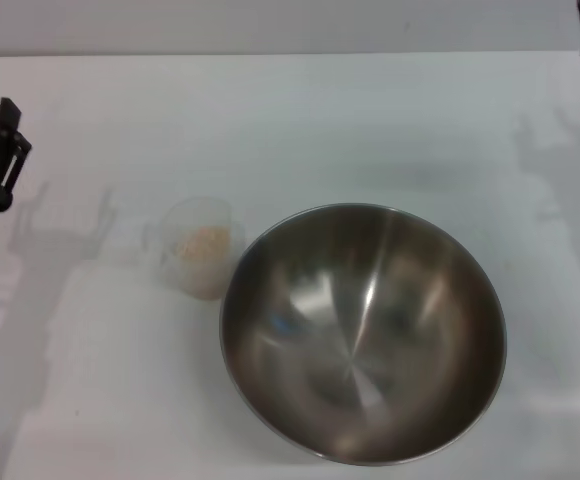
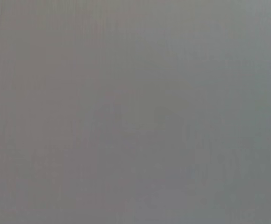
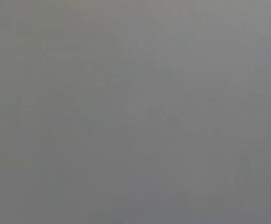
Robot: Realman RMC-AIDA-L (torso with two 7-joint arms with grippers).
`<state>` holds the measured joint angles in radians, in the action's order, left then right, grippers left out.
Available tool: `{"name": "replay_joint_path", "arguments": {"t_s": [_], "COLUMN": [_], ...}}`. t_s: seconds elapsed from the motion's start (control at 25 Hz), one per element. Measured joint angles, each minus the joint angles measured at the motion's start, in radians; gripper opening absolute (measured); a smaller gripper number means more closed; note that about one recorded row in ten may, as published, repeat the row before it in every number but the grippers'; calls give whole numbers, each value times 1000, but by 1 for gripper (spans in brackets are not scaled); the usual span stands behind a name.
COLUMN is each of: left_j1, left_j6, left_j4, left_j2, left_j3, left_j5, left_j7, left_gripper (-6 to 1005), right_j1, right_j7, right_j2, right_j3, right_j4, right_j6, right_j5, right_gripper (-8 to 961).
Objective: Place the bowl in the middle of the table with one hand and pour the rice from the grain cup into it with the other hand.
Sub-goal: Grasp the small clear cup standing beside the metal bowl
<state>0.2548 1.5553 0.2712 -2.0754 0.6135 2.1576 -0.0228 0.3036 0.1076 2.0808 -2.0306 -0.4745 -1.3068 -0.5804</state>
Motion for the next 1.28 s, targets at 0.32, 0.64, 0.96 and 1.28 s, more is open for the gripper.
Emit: {"name": "replay_joint_path", "arguments": {"t_s": [0.32, 0.64, 0.96, 1.28], "left_j1": [-36, -86, -84, -56], "left_j6": [10, -17, -140, -235], "left_j4": [2, -10, 1, 2], "left_j2": [1, 2, -1, -1], "left_j3": [-79, -231, -296, -303], "left_j5": [1, 1, 1, -2], "left_j7": [-2, -3, -3, 2], "left_gripper": [748, 744, 740, 735], "right_j1": [72, 99, 107, 100], "right_j7": [59, 55, 55, 55], "right_j2": [-2, -5, -5, -5], "right_j3": [69, 80, 83, 83], "right_j4": [211, 234, 238, 240], "right_j6": [-12, 6, 9, 9], "right_j5": [-16, -16, -16, -15], "right_gripper": [467, 467, 467, 467]}}
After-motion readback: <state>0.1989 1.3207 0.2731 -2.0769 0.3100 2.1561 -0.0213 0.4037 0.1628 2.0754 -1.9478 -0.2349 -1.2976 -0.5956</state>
